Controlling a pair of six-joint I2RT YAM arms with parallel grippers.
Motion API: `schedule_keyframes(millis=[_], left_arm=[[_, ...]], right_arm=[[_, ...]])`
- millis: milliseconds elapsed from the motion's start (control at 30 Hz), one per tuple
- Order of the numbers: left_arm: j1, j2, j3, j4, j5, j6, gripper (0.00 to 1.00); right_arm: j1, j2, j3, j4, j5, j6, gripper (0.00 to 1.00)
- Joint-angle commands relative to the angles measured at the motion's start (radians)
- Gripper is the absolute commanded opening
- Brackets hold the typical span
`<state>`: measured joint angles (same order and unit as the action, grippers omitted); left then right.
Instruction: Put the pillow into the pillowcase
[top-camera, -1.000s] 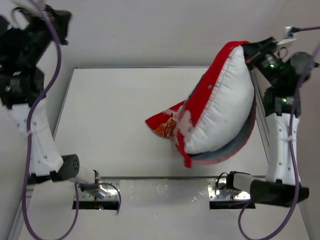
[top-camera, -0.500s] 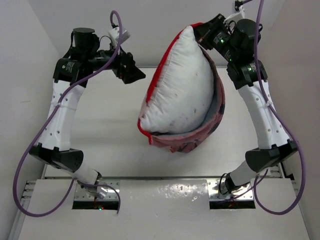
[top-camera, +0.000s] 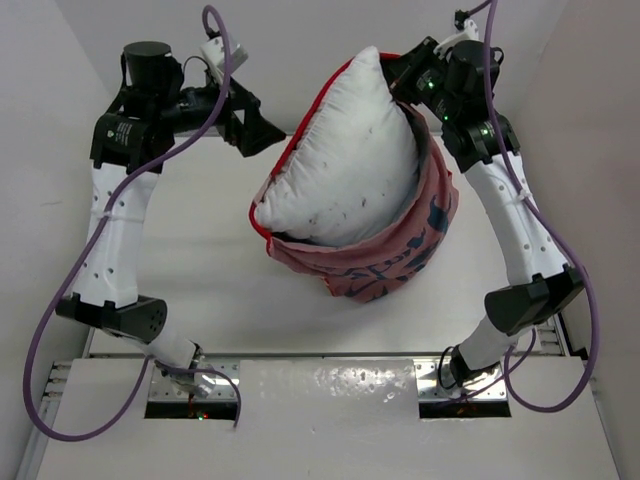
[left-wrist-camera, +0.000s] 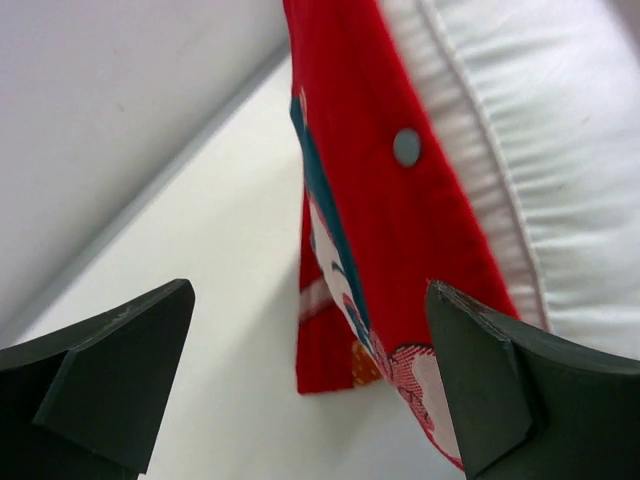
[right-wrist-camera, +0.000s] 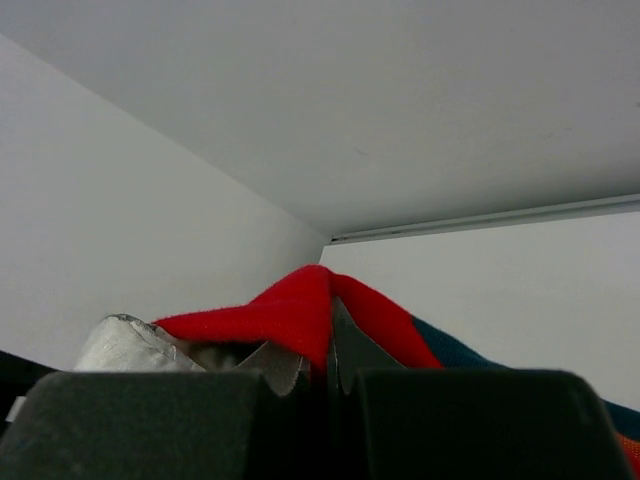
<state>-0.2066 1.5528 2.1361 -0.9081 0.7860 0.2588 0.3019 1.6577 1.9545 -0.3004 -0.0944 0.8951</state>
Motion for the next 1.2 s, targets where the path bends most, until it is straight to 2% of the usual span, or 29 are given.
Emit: schedule_keyframes(millis=[0, 133, 200, 233, 300, 367, 467, 600, 767, 900, 1000, 1067, 1167], left_arm=[[0.009, -0.005, 0.136, 0.037, 0.039, 0.004, 1.00], [0.009, -0.011, 0.122, -0.043, 0.067, 0.063, 1.00], [0.007, -0.026, 0.035, -0.078, 0.023, 0.164, 0.96], [0.007, -0.033, 0.000, -0.087, -0.003, 0.175, 0.85], [0.007, -0.036, -0.042, -0.123, -0.028, 0.224, 0.72], [0.006, -0.036, -0.041, -0.184, 0.004, 0.263, 0.69], [0.006, -0.042, -0.013, -0.196, 0.093, 0.231, 0.71], [0.007, -0.043, 0.086, -0.184, 0.096, 0.180, 0.83], [0.007, -0.048, 0.134, -0.198, 0.150, 0.140, 0.87], [0.006, -0.060, 0.091, -0.212, 0.142, 0.142, 0.88], [0.003, -0.069, -0.004, -0.204, 0.121, 0.102, 0.88], [0.001, -0.085, -0.083, -0.196, 0.169, 0.068, 0.87], [-0.010, -0.099, -0.107, -0.170, 0.176, 0.051, 0.87]], right_arm=[[-0.009, -0.052, -0.012, -0.014, 0.045, -0.041, 0.00], [-0.012, -0.073, -0.039, 0.010, 0.018, -0.053, 0.00], [-0.011, -0.078, -0.043, 0.014, 0.012, -0.058, 0.00], [-0.010, -0.082, -0.048, 0.011, 0.013, -0.061, 0.00], [-0.012, -0.091, -0.051, 0.012, 0.013, -0.068, 0.00], [-0.014, -0.099, -0.062, 0.017, 0.013, -0.071, 0.00], [-0.020, -0.104, -0.077, 0.020, 0.018, -0.074, 0.00], [-0.023, -0.102, -0.083, 0.009, 0.036, -0.090, 0.00], [-0.030, -0.088, -0.086, -0.052, 0.124, -0.124, 0.00], [-0.040, -0.099, -0.124, -0.026, 0.099, -0.105, 0.00], [-0.033, -0.110, -0.131, -0.014, 0.099, -0.110, 0.00], [-0.033, -0.111, -0.131, -0.014, 0.102, -0.114, 0.00], [-0.033, -0.107, -0.131, -0.022, 0.105, -0.116, 0.00]])
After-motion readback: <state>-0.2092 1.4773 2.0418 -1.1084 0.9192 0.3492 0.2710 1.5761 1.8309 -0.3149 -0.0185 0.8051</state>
